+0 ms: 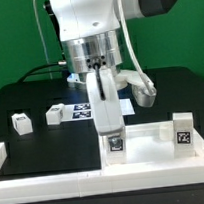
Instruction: Assemble square table
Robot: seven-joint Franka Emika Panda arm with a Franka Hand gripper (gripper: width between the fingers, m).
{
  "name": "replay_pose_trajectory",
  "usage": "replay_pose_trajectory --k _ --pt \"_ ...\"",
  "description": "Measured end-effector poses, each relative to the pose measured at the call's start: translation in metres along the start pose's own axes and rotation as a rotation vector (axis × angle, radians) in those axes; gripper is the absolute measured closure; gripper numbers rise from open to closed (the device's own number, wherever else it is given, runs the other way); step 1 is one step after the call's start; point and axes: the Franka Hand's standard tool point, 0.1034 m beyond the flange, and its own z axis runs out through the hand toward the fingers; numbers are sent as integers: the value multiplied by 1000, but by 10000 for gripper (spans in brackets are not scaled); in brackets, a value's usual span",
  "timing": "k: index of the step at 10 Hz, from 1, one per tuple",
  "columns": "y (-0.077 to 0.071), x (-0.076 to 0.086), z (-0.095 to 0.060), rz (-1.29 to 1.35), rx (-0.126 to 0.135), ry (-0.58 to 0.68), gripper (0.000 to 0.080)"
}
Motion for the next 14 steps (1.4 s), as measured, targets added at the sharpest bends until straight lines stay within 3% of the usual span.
replay_pose_trajectory --k 3,5,8,10,12,14 --pt "-3 -8 0 -457 4 16 190" --pt "-3 -6 1 -592 2 17 157" --pt "-1 0 1 -1046 -1 74 151" --pt "2 5 1 -1380 -20 92 151" --pt "0 6 -1 -1352 -10 106 151" --pt "0 6 0 -1309 -9 105 414"
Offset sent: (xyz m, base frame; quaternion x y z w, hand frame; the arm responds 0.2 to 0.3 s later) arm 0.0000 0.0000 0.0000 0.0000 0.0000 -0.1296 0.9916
